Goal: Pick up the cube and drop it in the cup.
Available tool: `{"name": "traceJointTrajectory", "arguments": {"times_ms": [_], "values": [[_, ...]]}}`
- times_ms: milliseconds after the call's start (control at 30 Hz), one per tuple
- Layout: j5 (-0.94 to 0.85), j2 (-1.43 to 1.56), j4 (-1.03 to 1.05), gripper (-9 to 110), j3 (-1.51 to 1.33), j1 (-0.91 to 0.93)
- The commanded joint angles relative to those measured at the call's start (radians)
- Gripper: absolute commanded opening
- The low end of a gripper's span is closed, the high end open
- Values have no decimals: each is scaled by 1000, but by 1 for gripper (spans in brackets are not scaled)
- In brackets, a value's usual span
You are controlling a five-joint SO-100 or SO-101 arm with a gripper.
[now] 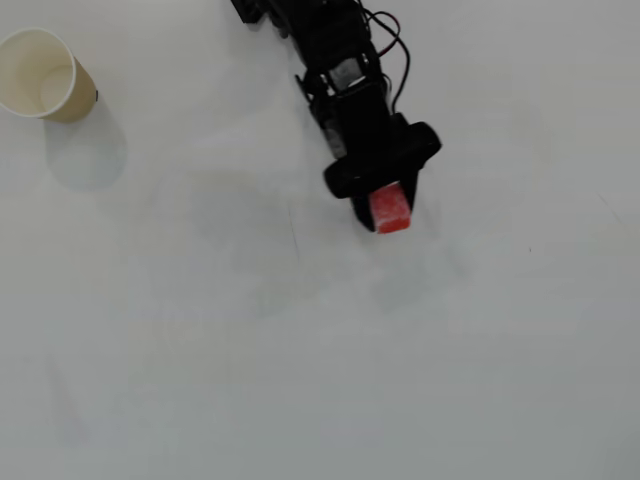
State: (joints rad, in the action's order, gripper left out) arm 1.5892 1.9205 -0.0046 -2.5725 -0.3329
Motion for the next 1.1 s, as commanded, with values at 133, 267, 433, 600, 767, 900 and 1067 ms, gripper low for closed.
{"name": "traceJointTrajectory", "arguments": {"times_ms": [133, 267, 433, 600, 767, 900, 1067], "values": [[-9, 298, 80, 15, -21, 198], [-9, 433, 140, 14, -75, 302], [-11, 624, 233, 12, -184, 443], [-11, 764, 337, 11, -232, 583], [-11, 825, 345, 11, -212, 704], [-11, 847, 345, 11, -178, 802], [-11, 847, 345, 11, -112, 940]]}}
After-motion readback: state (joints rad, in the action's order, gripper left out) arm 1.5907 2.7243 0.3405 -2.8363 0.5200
